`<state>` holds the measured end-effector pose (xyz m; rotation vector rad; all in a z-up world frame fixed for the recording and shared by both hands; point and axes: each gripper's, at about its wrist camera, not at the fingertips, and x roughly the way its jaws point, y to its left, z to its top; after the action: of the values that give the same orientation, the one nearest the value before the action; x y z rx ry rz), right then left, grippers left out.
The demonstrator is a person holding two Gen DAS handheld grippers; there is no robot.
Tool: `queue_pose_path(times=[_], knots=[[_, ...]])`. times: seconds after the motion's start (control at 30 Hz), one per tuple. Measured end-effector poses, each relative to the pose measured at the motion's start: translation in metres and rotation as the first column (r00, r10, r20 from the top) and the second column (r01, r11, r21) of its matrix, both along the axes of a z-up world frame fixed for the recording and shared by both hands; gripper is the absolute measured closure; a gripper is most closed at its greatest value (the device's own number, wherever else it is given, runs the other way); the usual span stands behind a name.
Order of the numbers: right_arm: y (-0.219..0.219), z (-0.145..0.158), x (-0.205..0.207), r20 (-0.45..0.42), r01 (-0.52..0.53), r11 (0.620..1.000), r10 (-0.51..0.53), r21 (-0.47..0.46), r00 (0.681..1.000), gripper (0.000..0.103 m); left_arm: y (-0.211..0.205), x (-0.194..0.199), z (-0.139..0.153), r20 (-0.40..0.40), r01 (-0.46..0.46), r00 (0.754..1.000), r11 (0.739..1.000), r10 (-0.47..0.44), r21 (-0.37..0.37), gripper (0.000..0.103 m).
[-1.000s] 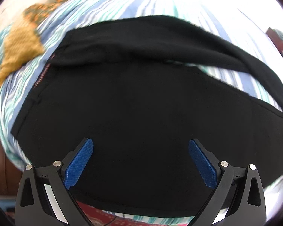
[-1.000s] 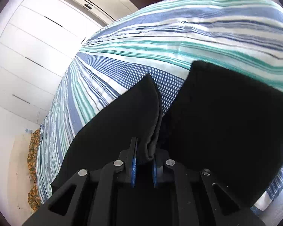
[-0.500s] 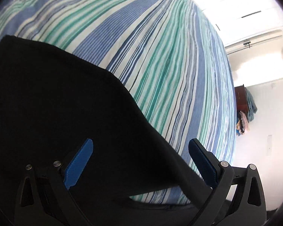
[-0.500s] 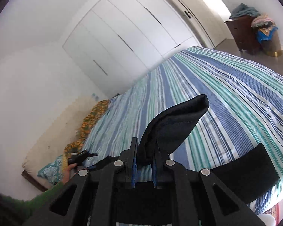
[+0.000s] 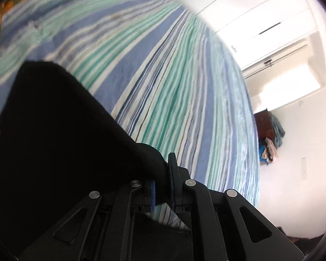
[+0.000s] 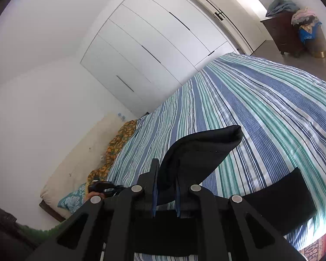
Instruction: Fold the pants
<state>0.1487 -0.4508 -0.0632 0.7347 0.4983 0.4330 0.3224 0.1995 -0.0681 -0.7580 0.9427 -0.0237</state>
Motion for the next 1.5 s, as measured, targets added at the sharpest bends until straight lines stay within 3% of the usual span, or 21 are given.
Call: queue_pose_path(times=[0.07,0.13,0.2,0.3,0.4,0.5,0.57,0.77,0.97,1.2,1.37,1.5], knots=[[-0.004,0.001,0.016,-0.003,0.003,1.000,-0.003,0.024,1.000,0.091,0.011,-0.048,0.037,0.107,-0.040,0.994,0.998,0.034,0.045,0.092],[-0.007,-0.001,0.025,-0.019,0.003,0.999,-0.003,0.032,1.000,0.091,0.011,-0.100,0.040,0.133,-0.084,0.988,0.995,0.076,0.052,0.091],[-0.012,-0.008,0.028,-0.059,0.006,0.999,-0.003,0.040,0.998,0.090,0.003,-0.144,0.013,0.089,-0.119,0.990,0.991,0.114,0.055,0.085],[-0.025,-0.042,0.024,-0.156,0.021,0.999,-0.014,0.044,0.988,0.090,-0.016,-0.183,-0.067,-0.074,-0.130,0.988,0.990,0.134,0.054,0.084],[-0.042,-0.093,0.022,-0.347,0.060,0.998,-0.057,0.000,0.936,0.090,-0.028,-0.196,-0.116,-0.168,-0.125,0.978,0.992,0.125,0.011,0.086],[-0.052,-0.134,0.021,-0.511,0.077,0.995,-0.102,-0.070,0.854,0.090,-0.037,-0.196,-0.118,-0.156,-0.093,0.983,0.995,0.099,0.043,0.085],[-0.056,-0.149,0.020,-0.571,0.086,0.990,-0.134,-0.111,0.810,0.090,-0.040,-0.199,-0.115,-0.154,-0.090,0.983,0.995,0.097,0.047,0.085],[-0.056,-0.155,0.021,-0.588,0.081,0.979,-0.177,-0.186,0.789,0.090,-0.035,-0.207,-0.118,-0.161,-0.123,0.979,0.992,0.127,0.034,0.090],[-0.041,-0.151,0.028,-0.580,-0.030,0.901,-0.252,-0.432,0.774,0.090,-0.035,-0.221,-0.112,-0.151,-0.107,0.983,0.994,0.108,0.017,0.094],[-0.057,-0.151,0.019,-0.590,0.038,0.865,-0.372,-0.500,0.717,0.090,-0.054,-0.216,-0.118,-0.181,-0.042,0.982,0.997,0.053,0.064,0.094],[-0.054,-0.148,0.020,-0.568,0.025,0.826,-0.409,-0.563,0.714,0.090,-0.065,-0.214,-0.119,-0.184,0.009,0.983,0.993,0.014,0.120,0.094],[-0.051,-0.147,0.022,-0.565,0.016,0.816,-0.414,-0.578,0.714,0.090,-0.059,-0.215,-0.123,-0.183,-0.027,0.982,0.996,0.041,0.081,0.097]])
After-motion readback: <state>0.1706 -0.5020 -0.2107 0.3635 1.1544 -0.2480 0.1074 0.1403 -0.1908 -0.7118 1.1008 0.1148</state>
